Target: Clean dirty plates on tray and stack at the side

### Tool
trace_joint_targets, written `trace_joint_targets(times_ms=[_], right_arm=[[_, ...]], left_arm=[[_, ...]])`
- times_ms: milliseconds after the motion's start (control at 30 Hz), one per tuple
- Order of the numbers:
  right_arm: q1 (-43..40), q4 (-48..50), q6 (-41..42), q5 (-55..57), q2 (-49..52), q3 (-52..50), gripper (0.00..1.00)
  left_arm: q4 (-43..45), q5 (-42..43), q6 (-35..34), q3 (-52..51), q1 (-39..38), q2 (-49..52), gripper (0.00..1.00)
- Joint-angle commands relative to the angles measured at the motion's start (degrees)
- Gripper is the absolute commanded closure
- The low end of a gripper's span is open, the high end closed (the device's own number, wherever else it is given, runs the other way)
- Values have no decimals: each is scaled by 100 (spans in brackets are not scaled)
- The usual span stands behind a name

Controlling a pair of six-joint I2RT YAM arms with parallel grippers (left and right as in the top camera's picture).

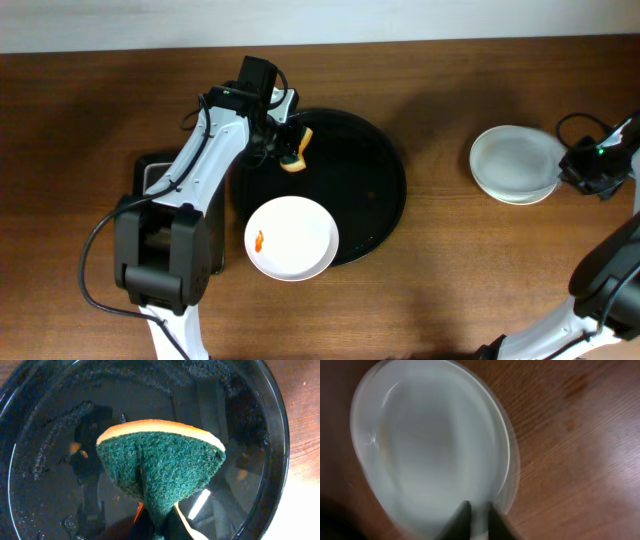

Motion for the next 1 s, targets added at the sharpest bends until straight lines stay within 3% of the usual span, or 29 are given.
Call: trace_joint_targets(times_ms=[0, 67, 133, 200, 267, 400, 500, 600, 800, 967], right_arm=[[4, 11, 0, -149, 24, 66, 39], [4, 0, -2, -232, -249, 79, 28], [68, -31, -22, -723, -796, 79, 28], [356, -149, -179, -1040, -1388, 79, 28], [1001, -328, -374, -1045, -2002, 76, 28], [2461, -691, -629, -1047, -2385, 76, 28], [4006, -1014, -820, -815, -2181, -17, 34], [5021, -1104, -623, -723, -1794, -127, 40], [6083, -1563, 13, -782, -914, -131, 46], [6596, -1034, 671, -1003, -11, -664, 60]], left_arm=[[-144, -7, 116, 118, -22, -496, 100], [-330, -210, 133, 118, -17, -688, 100], [-651, -398, 254, 118, -17, -931, 100], [-1147, -1176, -7, 118, 37, -1132, 100], [-1733, -1971, -319, 116, 328, -1224, 100], [-1985, -2262, -407, -216, 1261, -1217, 100], [-1698, -2260, -402, -964, 1961, -1211, 100], [-951, -2262, -400, -2081, 2197, -1211, 100], [761, -2260, -404, -3532, 2197, -1211, 99], [872, -2256, -402, -3742, 2197, -1211, 93]])
